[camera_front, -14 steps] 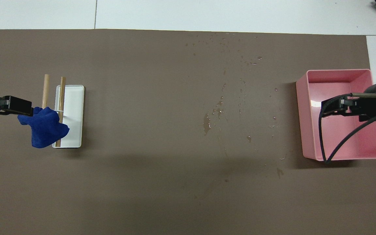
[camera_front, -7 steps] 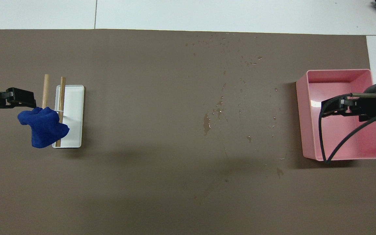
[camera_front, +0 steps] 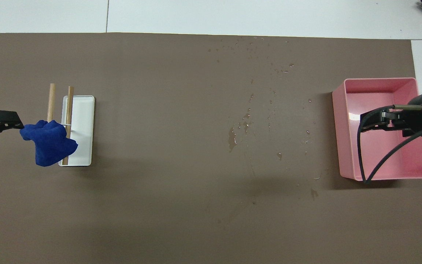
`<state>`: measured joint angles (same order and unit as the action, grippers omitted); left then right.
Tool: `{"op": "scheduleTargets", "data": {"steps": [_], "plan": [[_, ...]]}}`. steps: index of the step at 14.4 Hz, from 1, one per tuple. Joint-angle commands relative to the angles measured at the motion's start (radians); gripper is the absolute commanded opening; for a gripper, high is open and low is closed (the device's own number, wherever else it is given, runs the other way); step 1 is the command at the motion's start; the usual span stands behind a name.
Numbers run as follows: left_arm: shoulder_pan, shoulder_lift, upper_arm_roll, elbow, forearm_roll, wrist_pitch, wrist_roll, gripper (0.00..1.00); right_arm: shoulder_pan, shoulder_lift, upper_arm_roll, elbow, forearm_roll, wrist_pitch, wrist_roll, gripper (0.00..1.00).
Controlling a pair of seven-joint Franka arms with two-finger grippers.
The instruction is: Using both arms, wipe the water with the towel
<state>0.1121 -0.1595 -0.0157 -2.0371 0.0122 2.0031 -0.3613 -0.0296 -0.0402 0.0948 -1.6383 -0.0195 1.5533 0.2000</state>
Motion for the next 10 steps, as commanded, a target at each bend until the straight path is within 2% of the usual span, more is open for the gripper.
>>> {"op": "scheduleTargets", "data": {"steps": [1,3,7,10], "plan": [[0.006,-0.014,-0.007,-0.089,0.012,0.132,-0.14,1.0,-0.006,-0.02,0.002,-0.023,0.019,-0.002,-0.014,1.0],[0.017,0.012,-0.01,-0.089,0.012,0.155,-0.273,1.0,-0.007,-0.02,0.002,-0.021,0.019,0.001,-0.016,1.0],[0.02,0.035,-0.009,-0.1,0.011,0.164,-0.362,1.0,-0.007,-0.02,0.002,-0.02,0.019,0.002,-0.013,1.0],[-0.011,0.051,-0.01,-0.109,0.012,0.18,-0.534,1.0,-0.004,-0.02,0.005,-0.02,0.019,0.007,-0.013,1.0]]}}
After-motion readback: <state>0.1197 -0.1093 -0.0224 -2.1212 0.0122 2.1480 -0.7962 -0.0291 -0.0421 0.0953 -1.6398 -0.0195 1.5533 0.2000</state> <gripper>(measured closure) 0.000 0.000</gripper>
